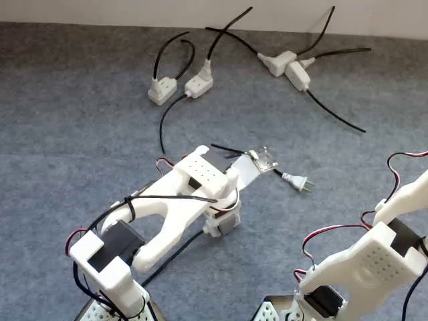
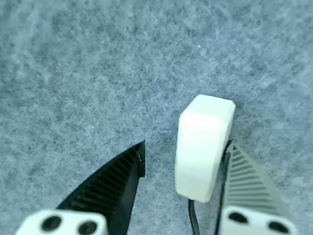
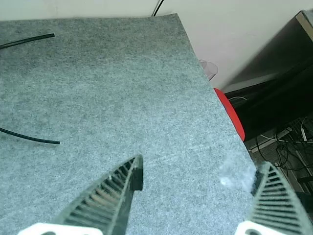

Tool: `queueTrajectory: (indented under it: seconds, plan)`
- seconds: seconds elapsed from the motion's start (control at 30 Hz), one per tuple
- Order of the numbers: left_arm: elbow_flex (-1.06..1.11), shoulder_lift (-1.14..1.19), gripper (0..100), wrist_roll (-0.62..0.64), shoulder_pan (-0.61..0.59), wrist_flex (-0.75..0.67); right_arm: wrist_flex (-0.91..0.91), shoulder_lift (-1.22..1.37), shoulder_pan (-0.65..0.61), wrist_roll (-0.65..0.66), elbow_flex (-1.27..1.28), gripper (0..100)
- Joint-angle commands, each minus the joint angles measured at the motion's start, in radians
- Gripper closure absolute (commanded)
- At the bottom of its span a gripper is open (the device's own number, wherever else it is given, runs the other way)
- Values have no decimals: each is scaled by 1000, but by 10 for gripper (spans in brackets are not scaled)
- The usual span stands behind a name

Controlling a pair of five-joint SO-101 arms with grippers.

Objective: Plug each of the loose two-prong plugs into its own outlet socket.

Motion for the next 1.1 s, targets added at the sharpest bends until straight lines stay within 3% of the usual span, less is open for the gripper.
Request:
queueTrajectory:
  seconds: [0.0,0.17,0.5,0.83,1.07]
  plan:
    - [-13,-10,857,9,-47,-15,39,-41,12,-11,2,652]
    - [-79,-5,972,9,-114,-25,39,-41,12,-11,2,652]
    - [-145,84,869,5,-338,-196,39,-41,12,-11,2,652]
    - [-449,275,742,5,-344,72,39,-41,10,-11,2,652]
    - [-472,203,741,5,-346,109,39,-41,4,-9,2,652]
